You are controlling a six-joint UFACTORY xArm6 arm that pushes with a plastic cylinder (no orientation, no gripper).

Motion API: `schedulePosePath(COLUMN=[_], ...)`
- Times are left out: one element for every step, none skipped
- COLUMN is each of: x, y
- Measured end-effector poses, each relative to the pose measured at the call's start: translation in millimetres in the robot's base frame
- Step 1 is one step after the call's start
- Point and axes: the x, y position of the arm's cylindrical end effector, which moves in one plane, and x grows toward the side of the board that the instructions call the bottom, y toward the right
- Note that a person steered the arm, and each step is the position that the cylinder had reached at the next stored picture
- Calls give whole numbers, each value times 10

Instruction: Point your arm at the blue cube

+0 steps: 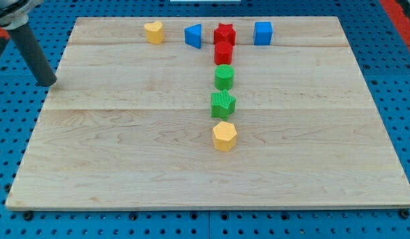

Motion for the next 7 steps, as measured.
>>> schedulePosePath(x=[7, 357, 1128, 1971, 2361, 1878, 985], y=[-19, -13, 972, 1882, 2422, 3737, 4511])
